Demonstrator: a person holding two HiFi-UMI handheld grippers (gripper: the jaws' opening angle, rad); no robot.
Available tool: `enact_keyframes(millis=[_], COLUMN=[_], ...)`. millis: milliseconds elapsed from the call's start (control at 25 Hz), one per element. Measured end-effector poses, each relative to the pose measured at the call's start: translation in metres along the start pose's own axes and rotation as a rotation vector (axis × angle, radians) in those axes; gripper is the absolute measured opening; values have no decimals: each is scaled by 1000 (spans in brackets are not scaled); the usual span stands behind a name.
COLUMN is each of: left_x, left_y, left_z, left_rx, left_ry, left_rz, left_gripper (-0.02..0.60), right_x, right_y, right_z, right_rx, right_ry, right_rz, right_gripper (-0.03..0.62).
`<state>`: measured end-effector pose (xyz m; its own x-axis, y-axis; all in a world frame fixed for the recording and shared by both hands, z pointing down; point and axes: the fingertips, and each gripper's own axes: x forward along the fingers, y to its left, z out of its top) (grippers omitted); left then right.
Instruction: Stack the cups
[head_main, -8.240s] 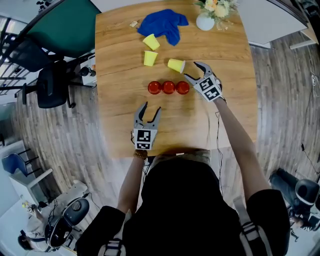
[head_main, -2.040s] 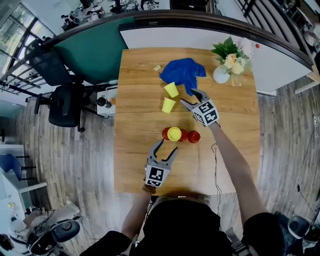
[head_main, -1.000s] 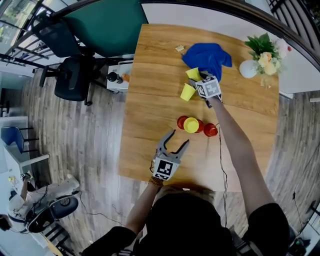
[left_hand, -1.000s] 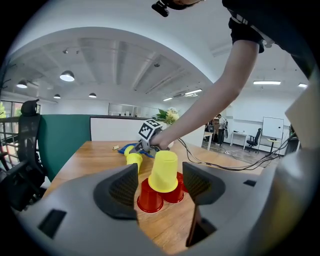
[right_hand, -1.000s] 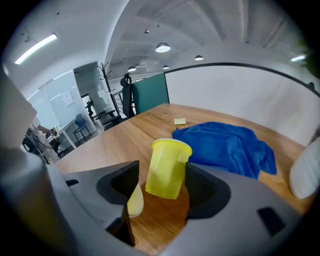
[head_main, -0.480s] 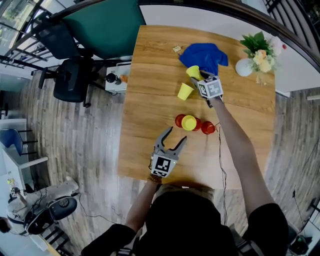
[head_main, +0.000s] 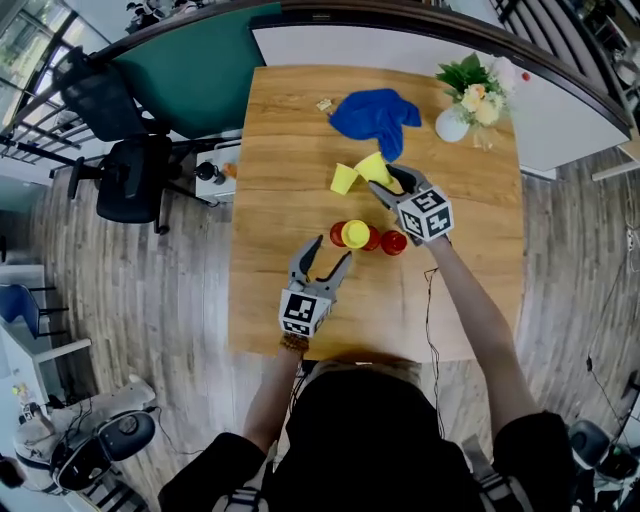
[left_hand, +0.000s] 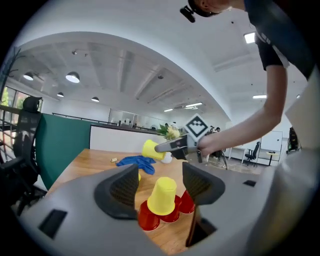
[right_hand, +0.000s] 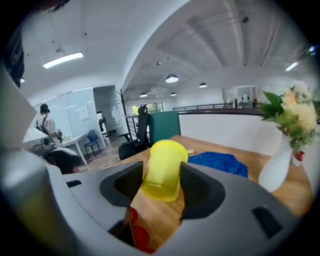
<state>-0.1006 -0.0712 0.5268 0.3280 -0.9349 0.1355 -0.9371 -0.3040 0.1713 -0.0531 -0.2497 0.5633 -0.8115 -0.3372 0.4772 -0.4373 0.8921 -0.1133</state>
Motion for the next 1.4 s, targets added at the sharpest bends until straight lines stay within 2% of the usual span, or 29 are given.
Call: enact_keyframes(millis=[240, 360, 520, 600, 760, 880, 920, 1160, 1280, 1400], left_x=[8, 11, 6, 1, -4, -12, -14, -23, -24, -25], left_y=[-10, -27, -59, -73, -94, -105, -108, -114, -111, -103], left_z=[24, 21, 11, 5, 0, -5, -6, -9, -5, 2], left_rx=[-49, -21, 85, 114, 125, 112, 107, 91, 5, -102], left_ry=[-24, -7, 36, 46, 53, 63, 64, 86, 68, 29], left_rz=[-111, -177, -291, -345, -412, -448, -456, -455, -431, -395], left_gripper=[282, 277, 185, 155, 148, 96, 64, 49, 39, 32], right_x=[-84, -111, -135, -144, -156, -162, -163, -168, -172, -174], right_y=[77, 108, 137, 147, 158, 163, 165, 172, 169, 165], right_z=[-17, -39, -65, -71, -80, -85, -84, -90, -86, -86], right_rx=[-36, -42, -49, -41, -26, -6, 0, -16, -3, 29], right_ry=[-72, -67, -53, -52, -62, -80, -83, -76, -94, -119], right_rz=[85, 121, 132, 133, 135, 133, 130, 143, 113, 83], right_gripper=[239, 239, 238, 238, 236, 238, 237, 244, 250, 291])
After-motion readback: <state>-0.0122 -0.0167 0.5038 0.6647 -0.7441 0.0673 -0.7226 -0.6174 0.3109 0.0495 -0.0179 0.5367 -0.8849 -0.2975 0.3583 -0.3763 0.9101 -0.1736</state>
